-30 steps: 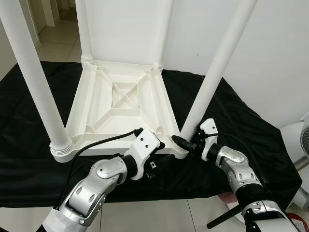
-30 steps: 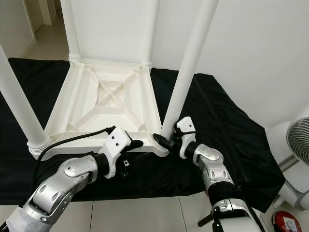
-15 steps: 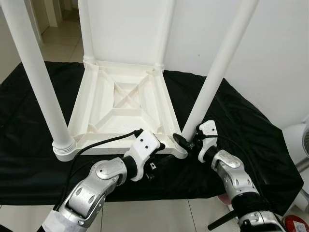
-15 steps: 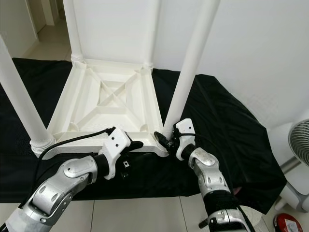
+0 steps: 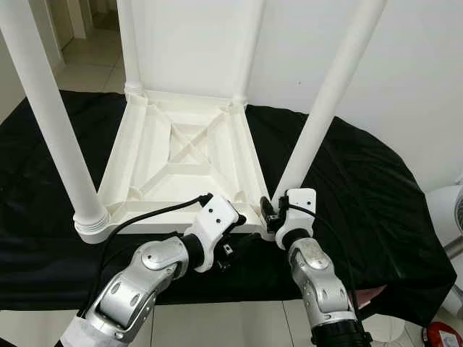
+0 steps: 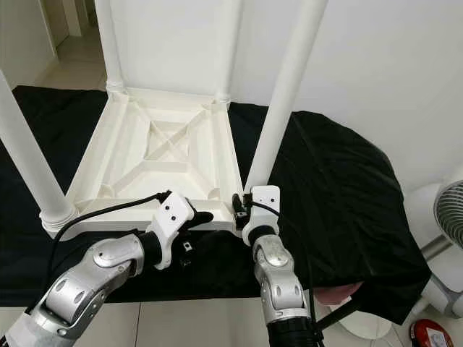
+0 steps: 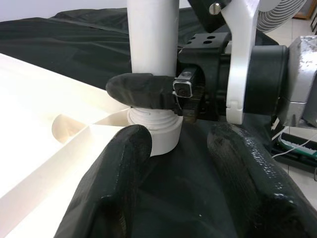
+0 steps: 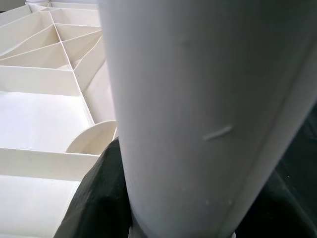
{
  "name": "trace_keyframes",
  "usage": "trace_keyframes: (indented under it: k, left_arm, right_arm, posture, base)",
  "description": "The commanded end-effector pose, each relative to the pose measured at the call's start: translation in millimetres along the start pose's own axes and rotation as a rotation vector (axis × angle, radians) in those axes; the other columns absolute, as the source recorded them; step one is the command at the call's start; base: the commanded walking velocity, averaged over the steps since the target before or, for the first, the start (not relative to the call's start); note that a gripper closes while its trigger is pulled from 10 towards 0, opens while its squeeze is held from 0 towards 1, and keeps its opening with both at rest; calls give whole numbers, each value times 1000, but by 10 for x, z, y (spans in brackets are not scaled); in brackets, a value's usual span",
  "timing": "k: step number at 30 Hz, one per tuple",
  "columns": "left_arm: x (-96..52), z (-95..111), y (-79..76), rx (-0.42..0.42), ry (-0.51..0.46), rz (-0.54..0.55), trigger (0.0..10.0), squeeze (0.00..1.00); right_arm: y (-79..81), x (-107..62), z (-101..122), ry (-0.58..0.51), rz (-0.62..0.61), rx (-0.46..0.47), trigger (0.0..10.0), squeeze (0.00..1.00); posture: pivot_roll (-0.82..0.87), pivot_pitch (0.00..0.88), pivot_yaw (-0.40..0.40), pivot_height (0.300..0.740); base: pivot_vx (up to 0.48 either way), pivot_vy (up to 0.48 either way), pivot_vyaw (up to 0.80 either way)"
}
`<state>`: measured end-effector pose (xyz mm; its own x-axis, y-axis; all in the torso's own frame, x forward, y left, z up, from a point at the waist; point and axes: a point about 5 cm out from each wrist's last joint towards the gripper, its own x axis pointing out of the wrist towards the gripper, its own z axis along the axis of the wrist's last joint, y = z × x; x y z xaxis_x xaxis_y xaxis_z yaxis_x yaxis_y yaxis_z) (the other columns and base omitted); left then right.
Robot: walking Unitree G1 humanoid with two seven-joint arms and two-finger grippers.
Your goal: Building children table
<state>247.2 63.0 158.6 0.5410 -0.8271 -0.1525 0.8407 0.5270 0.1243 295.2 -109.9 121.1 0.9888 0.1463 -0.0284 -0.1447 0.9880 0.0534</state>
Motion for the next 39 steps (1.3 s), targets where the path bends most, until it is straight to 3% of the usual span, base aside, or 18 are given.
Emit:
trace_keyframes:
  k: [1,5,6,7,8,9,16,19,25,26,28,32,39]
  left_arm:
    - [4,-5,-28,-7,4,-21,10000,0]
    - [4,-5,-34,-7,4,-23,10000,0]
    - [5,-4,-33,-7,4,-23,10000,0]
    - [5,-4,-33,-7,4,-23,10000,0]
    - [5,-2,-27,-5,4,-20,10000,0]
    - [5,-2,-23,-3,4,-18,10000,0]
    - [-1,-8,-20,-2,6,-14,10000,0]
    - [-4,-8,-16,-2,5,-10,10000,0]
    - [-4,-6,-10,0,4,-7,10000,0]
    - [-3,-5,-8,1,3,-6,10000,0]
    - [4,2,-6,2,0,-6,10000,0]
    - [15,8,0,4,-2,-6,10000,0]
    - [32,21,10,12,-5,-15,10000,0]
  right_arm:
    - [27,-44,-151,81,-1,-19,10000,0]
    - [-8,-50,-121,82,-11,-9,10000,0]
    - [-21,-58,-90,74,-18,-9,10000,180]
    - [-21,-58,-90,74,-18,-9,10000,180]
    - [-36,-66,-69,66,-16,-12,10000,949]
    - [-54,-73,-62,56,-2,-18,10000,1000]
    - [-158,-98,-52,48,24,-15,10000,1000]
    - [-275,-113,-36,28,65,-11,10000,1000]
    - [-366,-127,-40,36,154,-64,10000,1000]
    - [-405,-130,-39,34,197,-94,10000,0]
    - [-466,-126,-32,41,301,-127,10000,0]
    - [-501,-108,-10,36,389,-163,10000,0]
    - [-517,70,74,18,569,-250,10000,0]
  posture:
    - [30,0,-131,740]
    - [26,0,-130,740]
    - [27,0,-132,740]
    - [27,0,-132,740]
    - [28,0,-133,740]
    - [29,0,-137,740]
    - [28,0,-143,740]
    - [31,0,-146,740]
    - [31,0,-149,740]
    - [31,0,-149,740]
    - [32,0,-148,740]
    - [34,0,-145,740]
    - [36,0,-138,740]
  base:
    - [0,0,0]
    - [0,0,0]
    - [0,0,0]
    - [0,0,0]
    - [0,0,0]
    - [0,0,0]
    - [0,0,0]
    - [0,0,0]
    - [0,0,0]
    - [0,0,0]
    - [0,0,0]
    - [0,0,0]
    - [0,0,0]
